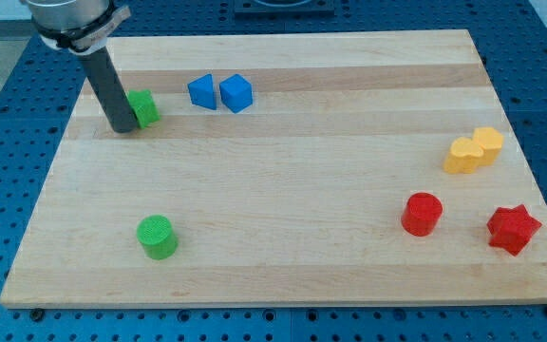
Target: Push the green star to the top left of the board
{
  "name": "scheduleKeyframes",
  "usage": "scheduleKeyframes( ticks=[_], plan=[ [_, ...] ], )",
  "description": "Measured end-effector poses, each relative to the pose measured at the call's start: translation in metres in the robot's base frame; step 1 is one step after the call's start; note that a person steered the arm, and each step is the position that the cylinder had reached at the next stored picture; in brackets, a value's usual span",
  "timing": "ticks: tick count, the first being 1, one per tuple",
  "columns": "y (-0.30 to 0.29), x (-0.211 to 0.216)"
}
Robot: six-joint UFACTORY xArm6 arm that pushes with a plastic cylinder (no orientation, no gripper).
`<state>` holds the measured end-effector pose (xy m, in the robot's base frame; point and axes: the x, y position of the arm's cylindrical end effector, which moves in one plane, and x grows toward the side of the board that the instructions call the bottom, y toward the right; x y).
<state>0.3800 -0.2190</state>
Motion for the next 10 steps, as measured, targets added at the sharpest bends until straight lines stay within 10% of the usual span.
scheduleKeyframes(
  ticks=[2, 4, 8, 10],
  plan=[
    [0.002, -0.006],
    [0.073, 0.076],
    [-0.012, -0.017],
    [0.010, 0.002]
  ],
)
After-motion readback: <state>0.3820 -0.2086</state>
